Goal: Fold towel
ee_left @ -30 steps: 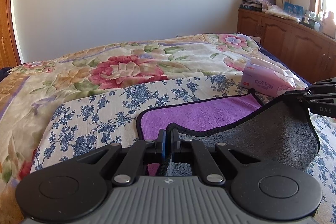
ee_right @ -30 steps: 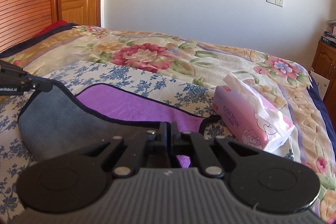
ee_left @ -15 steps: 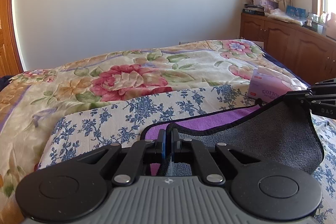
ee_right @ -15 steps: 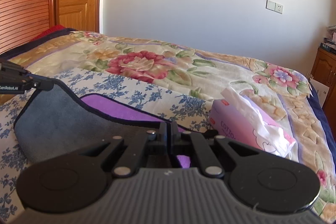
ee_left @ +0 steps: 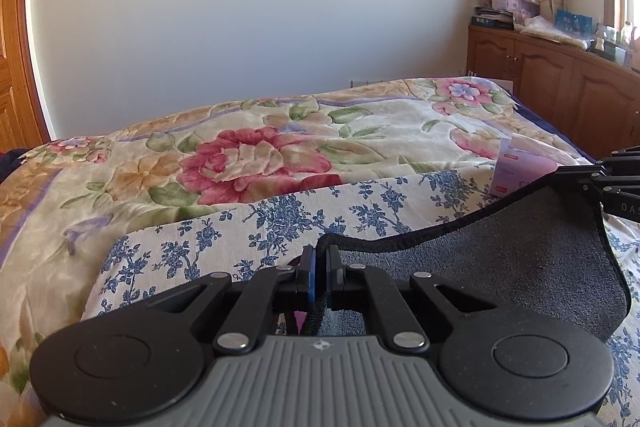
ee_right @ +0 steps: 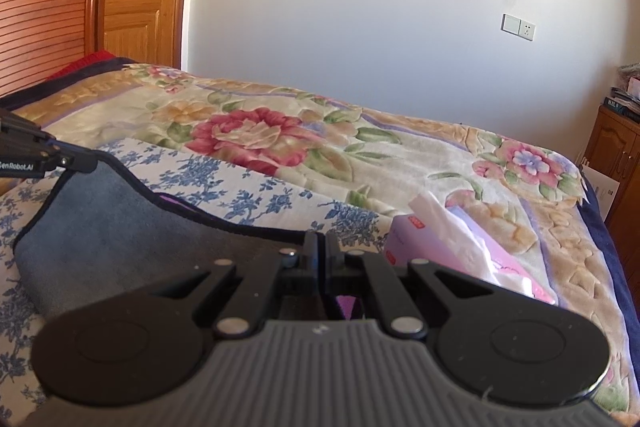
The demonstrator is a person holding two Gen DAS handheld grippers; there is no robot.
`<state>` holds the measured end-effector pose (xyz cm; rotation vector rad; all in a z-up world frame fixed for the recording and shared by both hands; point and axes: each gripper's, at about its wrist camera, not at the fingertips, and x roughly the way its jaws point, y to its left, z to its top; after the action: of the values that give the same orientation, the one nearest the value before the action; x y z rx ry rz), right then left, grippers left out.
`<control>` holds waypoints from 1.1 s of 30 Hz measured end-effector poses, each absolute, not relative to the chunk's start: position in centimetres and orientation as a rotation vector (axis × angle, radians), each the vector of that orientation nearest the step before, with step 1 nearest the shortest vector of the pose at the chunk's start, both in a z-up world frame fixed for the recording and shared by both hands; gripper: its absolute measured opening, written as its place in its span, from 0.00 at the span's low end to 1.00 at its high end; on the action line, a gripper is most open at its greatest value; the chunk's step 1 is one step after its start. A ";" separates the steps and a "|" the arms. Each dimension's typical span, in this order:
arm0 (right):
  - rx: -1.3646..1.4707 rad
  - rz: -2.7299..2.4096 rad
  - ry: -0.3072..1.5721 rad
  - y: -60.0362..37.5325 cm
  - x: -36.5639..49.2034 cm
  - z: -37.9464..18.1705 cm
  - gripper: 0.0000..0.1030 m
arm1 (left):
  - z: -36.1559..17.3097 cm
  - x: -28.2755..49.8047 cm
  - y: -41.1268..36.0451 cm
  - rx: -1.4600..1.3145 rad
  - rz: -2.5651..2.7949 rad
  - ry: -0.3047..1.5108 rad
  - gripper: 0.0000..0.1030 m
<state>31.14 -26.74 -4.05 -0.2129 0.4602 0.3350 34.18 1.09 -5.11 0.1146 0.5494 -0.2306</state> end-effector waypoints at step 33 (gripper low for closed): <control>-0.251 0.315 0.493 -26.4 35.7 -8.1 0.03 | -8.9 40.7 1.1 0.126 -0.188 0.628 0.06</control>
<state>35.72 -26.42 -8.07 -0.2509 0.4931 0.3146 40.66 1.06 -8.93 0.1264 0.6276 -0.1884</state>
